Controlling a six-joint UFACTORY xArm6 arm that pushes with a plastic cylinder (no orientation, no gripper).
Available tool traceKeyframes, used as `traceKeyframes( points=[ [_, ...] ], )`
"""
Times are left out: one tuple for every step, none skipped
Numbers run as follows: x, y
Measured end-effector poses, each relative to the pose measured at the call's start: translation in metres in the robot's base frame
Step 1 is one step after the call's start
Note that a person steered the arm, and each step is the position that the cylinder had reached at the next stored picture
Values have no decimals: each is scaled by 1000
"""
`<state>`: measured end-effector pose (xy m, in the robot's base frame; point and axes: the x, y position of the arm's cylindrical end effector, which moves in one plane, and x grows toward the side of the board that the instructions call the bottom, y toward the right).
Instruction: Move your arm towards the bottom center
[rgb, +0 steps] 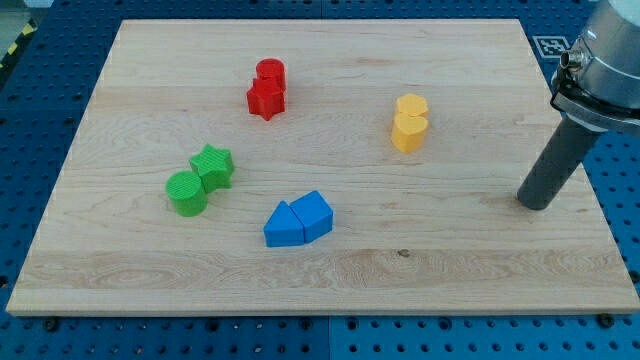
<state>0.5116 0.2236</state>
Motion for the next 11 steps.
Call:
traceKeyframes(
  points=[
    [0, 0],
    [0, 0],
    [0, 0],
    [1, 3],
    [8, 3],
    [-9, -1],
    [-29, -42],
    [-15, -83],
    [-15, -102],
    [24, -104],
    [62, -131]
  ],
)
